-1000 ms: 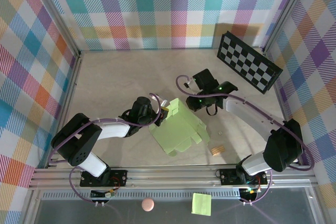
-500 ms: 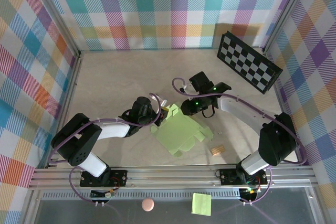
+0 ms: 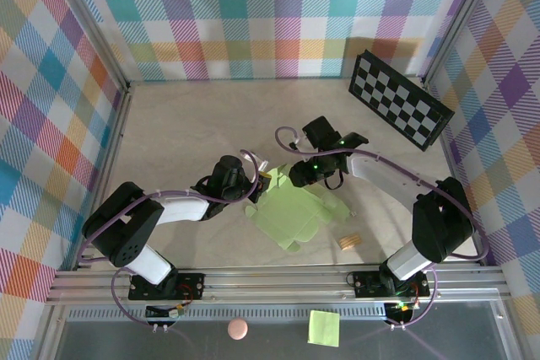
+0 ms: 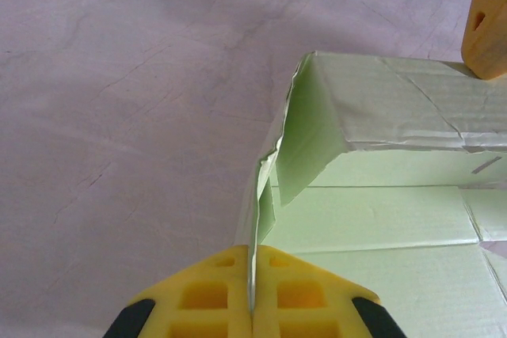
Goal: Fold the paper box
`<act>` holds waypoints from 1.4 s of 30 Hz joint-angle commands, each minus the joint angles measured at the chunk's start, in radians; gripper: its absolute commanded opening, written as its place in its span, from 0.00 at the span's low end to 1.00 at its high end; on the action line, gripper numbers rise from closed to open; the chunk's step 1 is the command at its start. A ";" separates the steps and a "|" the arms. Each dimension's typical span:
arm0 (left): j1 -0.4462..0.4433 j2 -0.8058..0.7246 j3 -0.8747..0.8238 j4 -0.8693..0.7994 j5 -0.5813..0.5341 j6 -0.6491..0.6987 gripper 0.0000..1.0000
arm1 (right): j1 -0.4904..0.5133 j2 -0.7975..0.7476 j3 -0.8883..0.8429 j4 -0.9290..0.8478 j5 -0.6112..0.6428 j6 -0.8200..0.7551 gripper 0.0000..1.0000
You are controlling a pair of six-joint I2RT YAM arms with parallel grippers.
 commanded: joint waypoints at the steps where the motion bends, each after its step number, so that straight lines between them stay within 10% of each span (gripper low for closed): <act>1: -0.014 0.037 -0.034 -0.159 -0.002 -0.007 0.04 | -0.002 0.035 -0.024 -0.005 0.028 0.004 0.44; 42: -0.014 0.042 -0.029 -0.161 -0.005 0.004 0.04 | -0.169 -0.071 -0.045 0.002 -0.112 -0.027 0.46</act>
